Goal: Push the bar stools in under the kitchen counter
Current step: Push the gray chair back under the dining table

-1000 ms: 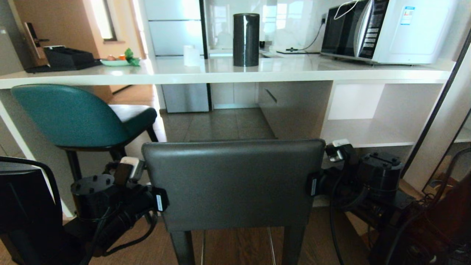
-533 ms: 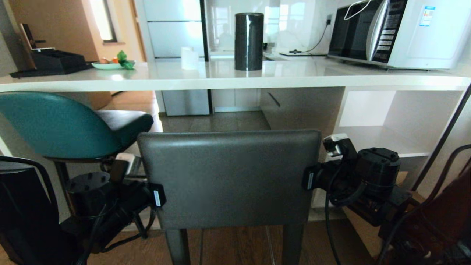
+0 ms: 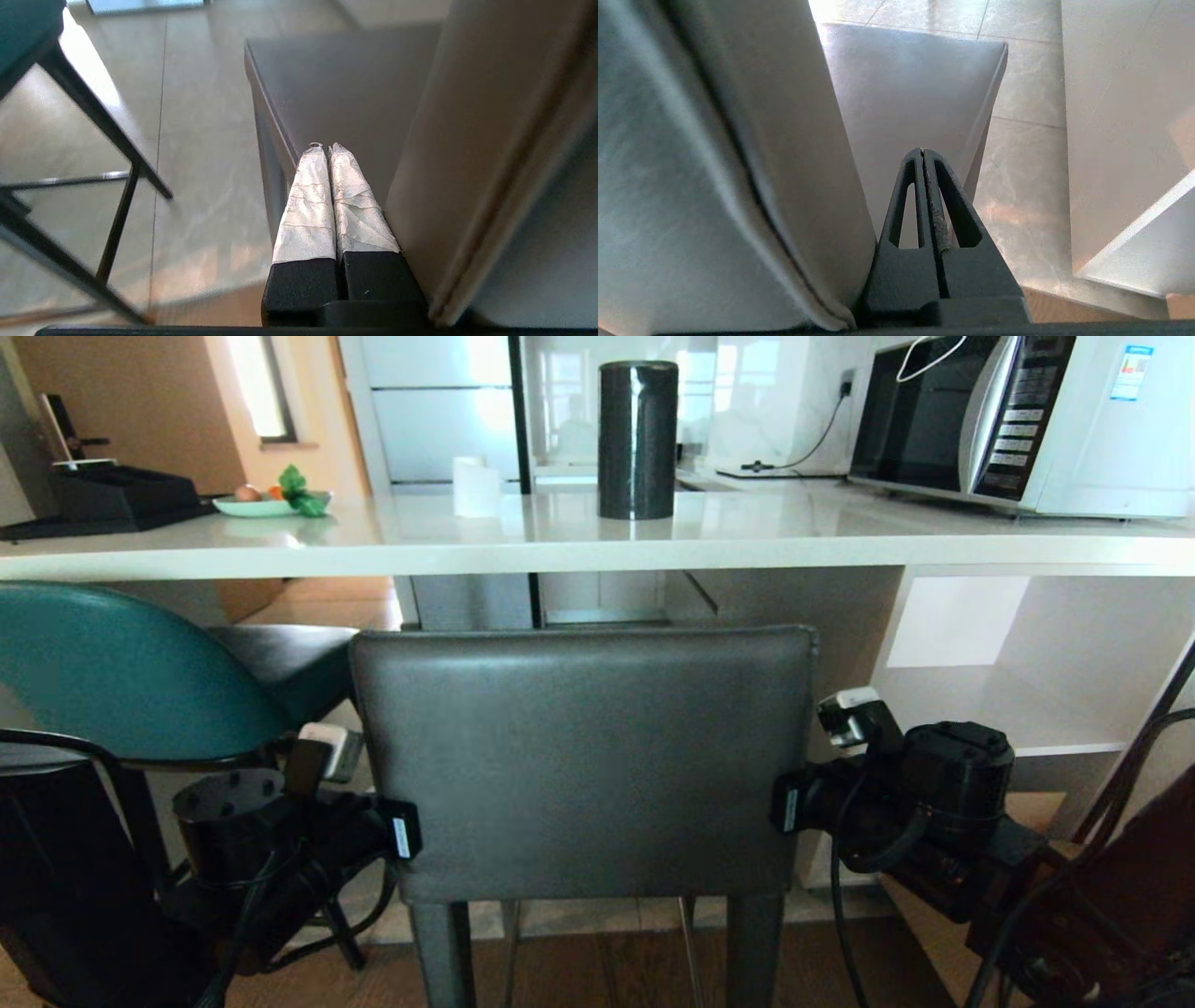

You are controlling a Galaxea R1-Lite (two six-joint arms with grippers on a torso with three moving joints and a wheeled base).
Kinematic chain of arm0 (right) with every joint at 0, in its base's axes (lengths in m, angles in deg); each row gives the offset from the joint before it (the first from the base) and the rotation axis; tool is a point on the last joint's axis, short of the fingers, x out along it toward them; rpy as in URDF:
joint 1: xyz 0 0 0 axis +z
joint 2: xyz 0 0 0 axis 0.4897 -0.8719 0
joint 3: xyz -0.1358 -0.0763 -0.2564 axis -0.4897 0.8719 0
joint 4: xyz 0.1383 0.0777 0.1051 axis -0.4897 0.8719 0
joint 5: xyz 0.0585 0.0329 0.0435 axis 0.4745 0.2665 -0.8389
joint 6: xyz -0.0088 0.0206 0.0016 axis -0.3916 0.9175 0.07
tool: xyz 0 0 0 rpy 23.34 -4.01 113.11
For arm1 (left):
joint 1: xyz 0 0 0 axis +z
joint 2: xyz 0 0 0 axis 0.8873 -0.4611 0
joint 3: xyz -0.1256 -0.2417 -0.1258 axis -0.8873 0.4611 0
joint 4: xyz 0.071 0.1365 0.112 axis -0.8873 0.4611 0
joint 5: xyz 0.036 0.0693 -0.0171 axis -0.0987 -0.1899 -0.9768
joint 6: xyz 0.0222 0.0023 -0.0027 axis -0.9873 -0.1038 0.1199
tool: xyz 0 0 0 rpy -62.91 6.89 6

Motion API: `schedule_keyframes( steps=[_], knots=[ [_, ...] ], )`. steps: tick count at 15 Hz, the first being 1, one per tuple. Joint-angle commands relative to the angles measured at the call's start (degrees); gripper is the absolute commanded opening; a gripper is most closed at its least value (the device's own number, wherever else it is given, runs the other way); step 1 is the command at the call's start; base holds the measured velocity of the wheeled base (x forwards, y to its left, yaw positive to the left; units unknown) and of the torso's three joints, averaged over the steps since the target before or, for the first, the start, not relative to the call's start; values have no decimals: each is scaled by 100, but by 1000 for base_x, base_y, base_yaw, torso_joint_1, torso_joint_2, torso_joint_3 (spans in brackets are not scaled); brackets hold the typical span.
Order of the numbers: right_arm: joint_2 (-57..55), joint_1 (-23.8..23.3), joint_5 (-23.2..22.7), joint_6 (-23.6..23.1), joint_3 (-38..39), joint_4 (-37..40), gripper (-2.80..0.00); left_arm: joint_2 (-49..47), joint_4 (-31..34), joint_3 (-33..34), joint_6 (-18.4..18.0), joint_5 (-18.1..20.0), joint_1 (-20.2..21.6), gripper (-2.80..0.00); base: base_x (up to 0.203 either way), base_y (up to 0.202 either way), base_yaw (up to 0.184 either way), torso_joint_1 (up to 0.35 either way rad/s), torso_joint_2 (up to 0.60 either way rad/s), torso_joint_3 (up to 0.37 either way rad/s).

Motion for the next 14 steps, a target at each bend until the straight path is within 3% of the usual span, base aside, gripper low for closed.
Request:
schedule_keyframes(
  steps=[1, 4, 14],
  knots=[
    [67, 56, -8, 16, 170, -204, -280, 136, -84, 125, 16, 3, -6, -280, 0, 0, 0, 0, 0, 0],
    [131, 183, 9, 16, 292, -307, -280, 331, -84, 210, 16, 3, -59, -280, 0, 0, 0, 0, 0, 0],
    [1123, 310, -61, 18, 1660, -351, -280, 1383, -84, 1601, 27, -8, -552, -280, 0, 0, 0, 0, 0, 0]
  ],
)
